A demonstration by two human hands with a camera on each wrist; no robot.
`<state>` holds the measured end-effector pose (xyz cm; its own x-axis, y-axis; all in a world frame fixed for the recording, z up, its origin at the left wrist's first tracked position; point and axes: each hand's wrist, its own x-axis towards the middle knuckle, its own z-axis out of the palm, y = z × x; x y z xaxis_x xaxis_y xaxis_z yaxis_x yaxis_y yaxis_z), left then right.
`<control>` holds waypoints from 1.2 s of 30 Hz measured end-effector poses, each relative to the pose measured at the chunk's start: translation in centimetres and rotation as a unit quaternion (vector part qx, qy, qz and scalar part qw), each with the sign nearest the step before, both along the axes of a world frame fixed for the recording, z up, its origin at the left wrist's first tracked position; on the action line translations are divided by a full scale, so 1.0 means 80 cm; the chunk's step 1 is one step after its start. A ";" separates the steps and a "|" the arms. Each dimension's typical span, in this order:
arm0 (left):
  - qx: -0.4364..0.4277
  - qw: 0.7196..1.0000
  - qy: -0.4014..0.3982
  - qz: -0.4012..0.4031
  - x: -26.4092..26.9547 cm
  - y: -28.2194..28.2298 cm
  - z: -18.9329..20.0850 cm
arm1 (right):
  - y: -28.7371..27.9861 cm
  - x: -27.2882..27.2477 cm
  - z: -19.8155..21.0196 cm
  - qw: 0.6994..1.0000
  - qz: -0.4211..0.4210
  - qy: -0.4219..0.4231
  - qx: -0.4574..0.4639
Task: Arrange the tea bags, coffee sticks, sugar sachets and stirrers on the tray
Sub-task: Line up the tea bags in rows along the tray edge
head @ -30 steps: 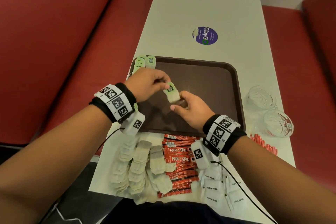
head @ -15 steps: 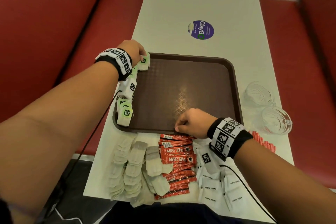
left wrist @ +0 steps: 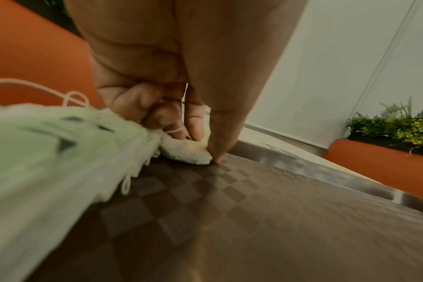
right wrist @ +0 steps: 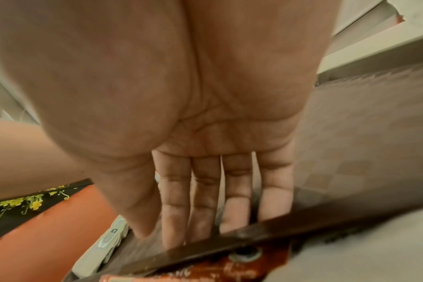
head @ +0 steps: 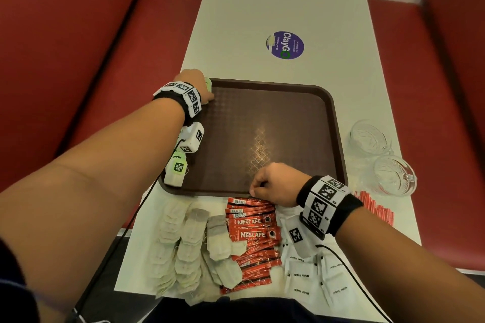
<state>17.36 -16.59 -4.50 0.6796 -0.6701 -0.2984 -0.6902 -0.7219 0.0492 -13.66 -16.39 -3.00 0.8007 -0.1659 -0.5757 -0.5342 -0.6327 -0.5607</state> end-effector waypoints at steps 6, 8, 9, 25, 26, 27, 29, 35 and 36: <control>-0.045 0.999 0.027 -0.008 -0.011 0.012 0.025 | 0.004 0.002 0.006 1.000 0.004 0.003 -0.005; -0.107 0.993 0.048 -0.025 -0.020 0.028 0.043 | 0.007 0.004 0.012 1.000 0.003 0.003 -0.010; -0.144 0.987 0.060 -0.032 -0.028 0.041 0.052 | 0.011 0.006 0.015 1.000 0.002 0.000 -0.013; -0.031 0.934 0.231 -0.270 -0.165 0.306 0.045 | 0.111 0.029 0.027 0.978 0.203 -0.019 -0.055; -0.030 0.933 0.226 -0.277 -0.170 0.312 0.039 | 0.115 0.028 0.024 0.975 0.211 -0.013 -0.064; -0.030 0.933 0.220 -0.282 -0.174 0.316 0.035 | 0.119 0.027 0.021 0.973 0.216 -0.011 -0.074; -0.034 0.936 0.213 -0.279 -0.179 0.321 0.029 | 0.123 0.024 0.017 0.970 0.223 -0.011 -0.091; -0.057 0.948 0.184 -0.254 -0.183 0.323 0.034 | 0.122 0.023 0.023 0.971 0.214 -0.044 -0.102; -0.060 0.951 0.179 -0.245 -0.183 0.322 0.036 | 0.121 0.024 0.025 0.972 0.203 -0.051 -0.106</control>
<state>2.75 9.21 -1.61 0.1468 -0.9236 -0.3541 -0.8657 -0.2931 0.4059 -11.77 -6.74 -1.03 0.8758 0.0696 -0.4776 -0.1651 -0.8866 -0.4320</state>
